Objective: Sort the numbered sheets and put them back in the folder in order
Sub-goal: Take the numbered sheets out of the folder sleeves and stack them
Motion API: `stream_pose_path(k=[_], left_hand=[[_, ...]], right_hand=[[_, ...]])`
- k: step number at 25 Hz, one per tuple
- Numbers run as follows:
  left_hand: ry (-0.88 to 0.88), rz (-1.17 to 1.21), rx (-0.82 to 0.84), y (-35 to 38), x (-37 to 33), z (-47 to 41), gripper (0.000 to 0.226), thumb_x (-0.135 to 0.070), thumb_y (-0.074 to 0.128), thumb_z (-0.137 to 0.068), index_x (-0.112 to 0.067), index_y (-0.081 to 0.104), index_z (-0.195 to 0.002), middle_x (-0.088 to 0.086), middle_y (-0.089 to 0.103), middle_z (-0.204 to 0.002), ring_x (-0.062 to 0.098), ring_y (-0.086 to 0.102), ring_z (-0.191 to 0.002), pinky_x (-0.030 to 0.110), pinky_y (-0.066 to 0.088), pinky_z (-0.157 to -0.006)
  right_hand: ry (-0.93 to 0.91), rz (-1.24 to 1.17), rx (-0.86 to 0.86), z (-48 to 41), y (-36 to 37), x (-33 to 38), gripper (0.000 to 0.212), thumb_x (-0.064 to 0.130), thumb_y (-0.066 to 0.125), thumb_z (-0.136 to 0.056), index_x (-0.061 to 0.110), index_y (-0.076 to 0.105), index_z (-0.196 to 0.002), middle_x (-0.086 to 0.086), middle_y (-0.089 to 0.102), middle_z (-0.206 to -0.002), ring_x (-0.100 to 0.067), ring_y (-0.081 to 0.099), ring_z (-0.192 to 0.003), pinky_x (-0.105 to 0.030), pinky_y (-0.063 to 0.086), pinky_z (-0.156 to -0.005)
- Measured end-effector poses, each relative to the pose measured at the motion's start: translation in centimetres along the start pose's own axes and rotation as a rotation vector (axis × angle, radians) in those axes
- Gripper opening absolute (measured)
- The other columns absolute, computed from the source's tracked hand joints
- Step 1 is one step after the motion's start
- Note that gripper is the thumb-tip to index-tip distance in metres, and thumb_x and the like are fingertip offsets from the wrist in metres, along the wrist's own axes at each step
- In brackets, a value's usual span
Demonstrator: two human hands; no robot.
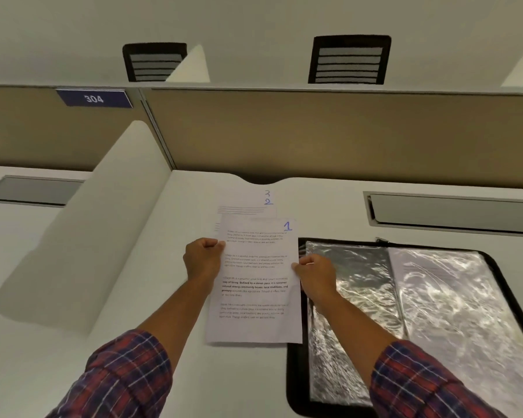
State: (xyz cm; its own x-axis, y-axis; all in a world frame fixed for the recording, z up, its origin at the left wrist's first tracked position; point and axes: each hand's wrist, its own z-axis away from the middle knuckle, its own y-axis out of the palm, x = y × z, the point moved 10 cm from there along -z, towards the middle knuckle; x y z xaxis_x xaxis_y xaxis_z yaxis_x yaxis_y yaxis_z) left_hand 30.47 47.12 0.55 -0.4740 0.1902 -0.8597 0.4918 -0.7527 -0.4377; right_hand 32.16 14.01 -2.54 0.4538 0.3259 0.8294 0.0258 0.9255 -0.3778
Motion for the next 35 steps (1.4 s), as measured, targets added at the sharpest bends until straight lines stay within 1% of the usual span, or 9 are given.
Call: stream_pose_path(k=[4, 10, 19, 22, 25, 27, 30, 33, 35], left_hand=[[-0.005, -0.053, -0.034, -0.1, -0.3, -5.8, 0.009, -0.026, 0.078, -0.092, -0.017, 0.076, -0.091, -0.006, 0.072, -0.088, 0.019, 0.07, -0.088, 0.033, 0.057, -0.082], [-0.013, -0.164, -0.017, 1.6, 0.1, -11.8, 0.012, -0.034, 0.078, -0.089, -0.023, 0.075, -0.087, -0.007, 0.074, -0.09, 0.023, 0.071, -0.088, 0.046, 0.06, -0.091], [0.039, -0.417, -0.05, 2.8, 0.0, -13.6, 0.021, -0.04, 0.075, -0.092, -0.024, 0.076, -0.106, -0.002, 0.076, -0.107, 0.026, 0.069, -0.104, 0.049, 0.05, -0.102], [0.048, -0.419, -0.055, 2.7, -0.2, -13.5, 0.021, -0.038, 0.076, -0.092, -0.022, 0.073, -0.106, 0.0, 0.075, -0.109, 0.026, 0.068, -0.105, 0.048, 0.05, -0.102], [0.058, -0.455, -0.037, 2.5, -0.4, -13.0, 0.032, -0.039, 0.079, -0.089, -0.022, 0.068, -0.114, 0.002, 0.071, -0.119, 0.028, 0.065, -0.114, 0.048, 0.048, -0.104], [0.074, -0.563, -0.035, 2.2, -0.6, -12.3, 0.043, -0.044, 0.079, -0.089, -0.023, 0.066, -0.123, 0.005, 0.068, -0.125, 0.031, 0.062, -0.12, 0.048, 0.047, -0.105], [0.166, -0.72, -0.072, 2.2, -1.9, -9.6, 0.052, -0.052, 0.071, -0.093, -0.02, 0.062, -0.133, 0.01, 0.062, -0.132, 0.032, 0.056, -0.124, 0.049, 0.043, -0.105], [0.381, -0.749, -0.06, 4.1, -3.6, -5.2, 0.06, -0.055, 0.064, -0.096, -0.015, 0.057, -0.14, 0.012, 0.057, -0.143, 0.033, 0.05, -0.133, 0.051, 0.038, -0.111], [0.509, -0.77, -0.007, 6.2, -4.2, -1.8, 0.067, -0.059, 0.058, -0.097, -0.013, 0.051, -0.146, 0.013, 0.049, -0.153, 0.033, 0.042, -0.142, 0.052, 0.032, -0.118]], right_hand=[[-0.031, 0.08, -0.038, -3.2, 3.4, 3.0, 0.013, 0.018, 0.076, -0.092, 0.007, 0.069, -0.093, -0.002, 0.07, -0.092, -0.012, 0.063, -0.075, -0.022, 0.043, -0.056], [-0.076, 0.209, -0.06, -7.3, 6.3, 5.5, 0.011, 0.019, 0.073, -0.095, 0.01, 0.067, -0.095, 0.003, 0.066, -0.09, -0.003, 0.056, -0.074, -0.019, 0.042, -0.057], [-0.089, 0.357, -0.04, -8.4, 7.8, 5.7, 0.012, 0.017, 0.069, -0.095, 0.008, 0.062, -0.095, 0.002, 0.061, -0.086, -0.013, 0.06, -0.075, -0.018, 0.039, -0.053], [-0.111, 0.385, -0.021, -7.8, 7.8, 5.8, 0.019, 0.02, 0.074, -0.093, 0.007, 0.061, -0.098, 0.006, 0.055, -0.083, -0.002, 0.05, -0.068, -0.016, 0.032, -0.05], [-0.125, 0.382, 0.002, -7.2, 7.7, 5.7, 0.025, 0.022, 0.076, -0.093, 0.006, 0.06, -0.102, 0.003, 0.056, -0.089, -0.001, 0.048, -0.069, -0.015, 0.032, -0.05], [-0.156, 0.371, 0.002, -6.7, 7.2, 5.9, 0.029, 0.023, 0.076, -0.093, 0.004, 0.06, -0.109, -0.001, 0.059, -0.099, -0.009, 0.052, -0.077, -0.017, 0.036, -0.055], [-0.218, 0.39, 0.002, -5.3, 6.0, 6.3, 0.042, 0.029, 0.073, -0.096, 0.007, 0.056, -0.127, -0.006, 0.055, -0.12, -0.016, 0.052, -0.099, -0.024, 0.042, -0.077], [-0.334, 0.516, -0.029, -3.3, 3.9, 6.3, 0.047, 0.034, 0.065, -0.099, 0.009, 0.053, -0.138, -0.008, 0.054, -0.132, -0.024, 0.057, -0.115, -0.035, 0.049, -0.094], [-0.435, 0.674, -0.085, -1.8, 2.1, 5.9, 0.053, 0.037, 0.06, -0.101, 0.009, 0.05, -0.145, -0.01, 0.053, -0.143, -0.028, 0.053, -0.129, -0.042, 0.045, -0.107]])
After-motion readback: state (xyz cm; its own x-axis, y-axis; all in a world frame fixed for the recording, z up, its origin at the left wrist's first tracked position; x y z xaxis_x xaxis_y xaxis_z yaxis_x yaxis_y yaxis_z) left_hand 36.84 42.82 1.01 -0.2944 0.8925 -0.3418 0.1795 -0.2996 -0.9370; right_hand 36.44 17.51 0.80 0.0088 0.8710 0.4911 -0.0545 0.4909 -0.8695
